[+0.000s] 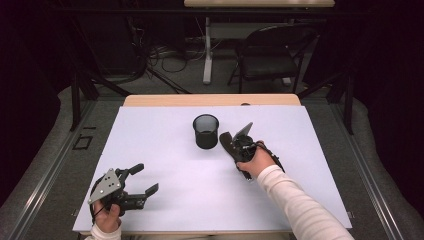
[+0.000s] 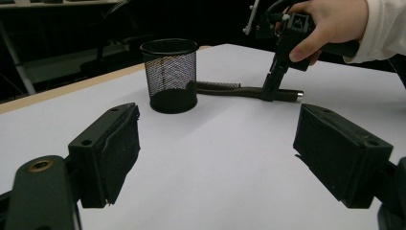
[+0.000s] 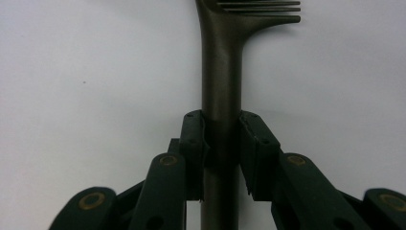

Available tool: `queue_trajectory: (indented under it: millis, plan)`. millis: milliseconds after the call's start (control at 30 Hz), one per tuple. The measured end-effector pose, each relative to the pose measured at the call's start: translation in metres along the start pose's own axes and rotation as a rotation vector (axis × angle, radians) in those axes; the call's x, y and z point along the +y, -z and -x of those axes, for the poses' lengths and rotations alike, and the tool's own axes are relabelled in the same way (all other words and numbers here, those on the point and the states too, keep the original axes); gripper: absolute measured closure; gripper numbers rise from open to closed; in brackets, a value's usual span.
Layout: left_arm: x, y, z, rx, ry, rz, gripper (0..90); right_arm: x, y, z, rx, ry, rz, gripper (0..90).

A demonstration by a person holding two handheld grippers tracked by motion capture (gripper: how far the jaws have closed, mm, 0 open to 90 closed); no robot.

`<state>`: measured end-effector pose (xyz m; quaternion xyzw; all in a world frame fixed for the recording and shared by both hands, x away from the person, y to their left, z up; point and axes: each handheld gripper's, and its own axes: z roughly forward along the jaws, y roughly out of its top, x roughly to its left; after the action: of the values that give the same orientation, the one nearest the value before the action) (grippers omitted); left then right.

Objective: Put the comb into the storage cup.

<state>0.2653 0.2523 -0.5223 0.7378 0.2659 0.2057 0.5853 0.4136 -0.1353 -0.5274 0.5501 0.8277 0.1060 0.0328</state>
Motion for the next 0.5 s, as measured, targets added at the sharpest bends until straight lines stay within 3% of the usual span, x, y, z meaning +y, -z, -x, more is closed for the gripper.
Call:
queue_trajectory:
  millis: [67, 333, 433, 467, 500]
  plan:
    - [0.0000, 0.0001, 0.0000, 0.000, -0.001, 0.000, 16.1, -0.0001, 0.0016, -0.0006, 0.013, -0.012, -0.025, 73.2]
    - [-0.0002, -0.0005, -0.0002, -0.002, -0.001, -0.001, 16.0, -0.0039, 0.0024, -0.0038, 0.040, -0.013, 0.004, 73.2]
    - [-0.0003, -0.0004, -0.0004, -0.002, 0.001, -0.001, 16.1, -0.0035, 0.0068, -0.0017, 0.030, -0.006, -0.022, 73.3]
    - [-0.0003, -0.0004, -0.0004, -0.002, 0.001, -0.001, 16.1, -0.0048, 0.0049, -0.0013, 0.048, -0.016, 0.016, 73.2]
    - [-0.0002, -0.0004, -0.0003, -0.002, 0.000, -0.002, 16.1, -0.0071, 0.0002, -0.0008, 0.079, -0.030, 0.094, 73.2]
